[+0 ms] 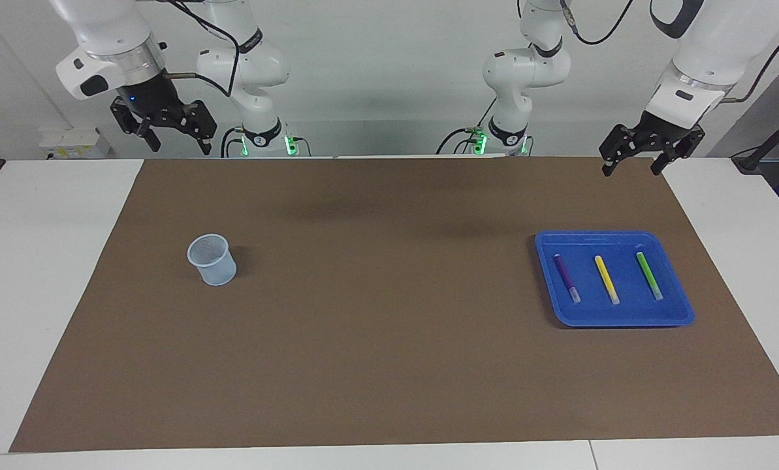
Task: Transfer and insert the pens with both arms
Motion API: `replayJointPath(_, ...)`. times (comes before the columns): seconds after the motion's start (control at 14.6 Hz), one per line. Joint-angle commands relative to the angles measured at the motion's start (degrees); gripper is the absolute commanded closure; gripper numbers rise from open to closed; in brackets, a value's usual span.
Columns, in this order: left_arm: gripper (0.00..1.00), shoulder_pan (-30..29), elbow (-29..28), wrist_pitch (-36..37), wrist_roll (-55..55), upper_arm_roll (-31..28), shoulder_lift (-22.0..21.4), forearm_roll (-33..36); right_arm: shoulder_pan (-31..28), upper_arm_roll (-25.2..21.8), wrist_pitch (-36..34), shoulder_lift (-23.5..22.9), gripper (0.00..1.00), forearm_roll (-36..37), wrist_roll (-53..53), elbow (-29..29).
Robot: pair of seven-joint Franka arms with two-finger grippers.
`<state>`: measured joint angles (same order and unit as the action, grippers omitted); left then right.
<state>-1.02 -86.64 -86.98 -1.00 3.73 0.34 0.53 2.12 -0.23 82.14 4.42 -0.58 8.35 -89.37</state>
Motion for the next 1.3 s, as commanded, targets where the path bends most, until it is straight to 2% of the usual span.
replayJointPath(0.0,0.00,0.6,-0.6,-0.3,-0.4,-0.2,-0.5,0.3,-0.2,0.4,-0.8,1.2,0.00,-1.4,-1.7,-0.5)
replayJointPath(0.14,0.00,0.7,-0.6,-0.4,-0.5,-0.2,-0.5,0.3,-0.2,0.4,-0.5,1.3,0.00,-4.9,-2.6,-0.2)
replayJointPath(0.48,0.00,0.2,-1.0,-0.3,-0.5,-0.2,-0.7,0.2,0.0,0.8,1.8,1.4,0.00,-6.1,-2.7,-0.8)
replayJointPath(0.75,0.00,0.2,-1.4,-0.2,-0.6,-0.2,-0.9,0.2,-0.6,0.6,6.2,4.7,0.00,-14.4,-1.5,-8.2)
replayJointPath(0.96,0.00,0.1,-2.0,0.1,-0.6,-0.2,-1.1,0.2,0.2,1.2,8.0,5.9,0.00,-14.7,-1.9,-10.6)
replayJointPath(1.23,0.00,-0.6,-7.1,-4.1,-0.6,-0.4,-3.0,-0.8,3.7,1.7,12.0,5.9,0.00,-15.5,2.6,-14.9)
